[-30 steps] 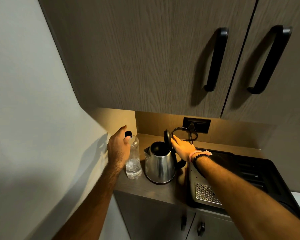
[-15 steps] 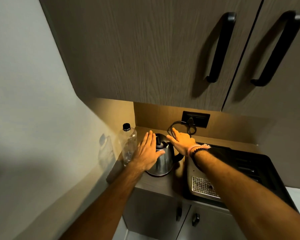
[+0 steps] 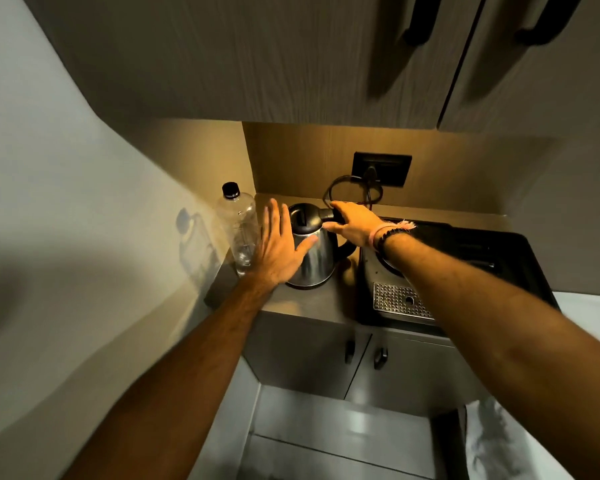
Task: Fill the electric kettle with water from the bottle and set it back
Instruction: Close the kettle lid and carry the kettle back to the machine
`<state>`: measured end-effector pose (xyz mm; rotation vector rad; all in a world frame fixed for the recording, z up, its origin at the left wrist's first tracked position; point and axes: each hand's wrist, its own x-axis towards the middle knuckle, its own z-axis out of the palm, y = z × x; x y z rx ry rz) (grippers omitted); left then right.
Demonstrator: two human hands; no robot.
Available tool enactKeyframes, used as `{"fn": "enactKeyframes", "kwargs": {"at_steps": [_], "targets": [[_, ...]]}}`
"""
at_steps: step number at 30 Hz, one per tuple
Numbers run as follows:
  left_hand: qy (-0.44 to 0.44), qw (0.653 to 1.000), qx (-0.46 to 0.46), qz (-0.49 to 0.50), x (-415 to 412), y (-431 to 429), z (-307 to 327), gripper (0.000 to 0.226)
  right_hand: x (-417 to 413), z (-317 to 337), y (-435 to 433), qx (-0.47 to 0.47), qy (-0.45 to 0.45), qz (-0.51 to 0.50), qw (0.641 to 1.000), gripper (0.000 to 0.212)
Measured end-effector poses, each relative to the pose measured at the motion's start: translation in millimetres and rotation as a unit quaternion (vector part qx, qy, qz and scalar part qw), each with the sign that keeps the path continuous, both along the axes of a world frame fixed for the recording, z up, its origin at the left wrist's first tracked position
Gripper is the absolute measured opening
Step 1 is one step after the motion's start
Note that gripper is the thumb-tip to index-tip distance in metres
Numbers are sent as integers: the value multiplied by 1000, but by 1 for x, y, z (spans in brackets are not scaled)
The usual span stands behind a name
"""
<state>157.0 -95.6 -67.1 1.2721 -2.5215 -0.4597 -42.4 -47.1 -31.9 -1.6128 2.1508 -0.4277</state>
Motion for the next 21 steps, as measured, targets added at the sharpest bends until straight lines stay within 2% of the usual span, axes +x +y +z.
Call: {"fn": "enactKeyframes", "kwargs": {"at_steps": [5, 10, 13, 21], "targets": [[151, 976, 127, 88, -14, 11, -2, 105, -9, -3, -2, -29, -34, -10, 999, 45], [272, 907, 252, 198, -31, 10, 0, 114, -12, -5, -2, -59, -53, -10, 997, 29], [295, 892, 261, 221, -34, 11, 2, 116, -14, -6, -3, -76, -65, -16, 995, 25], [304, 898, 237, 211, -28, 17, 4, 121, -12, -11, 13, -108, -80, -31, 990, 25]]}}
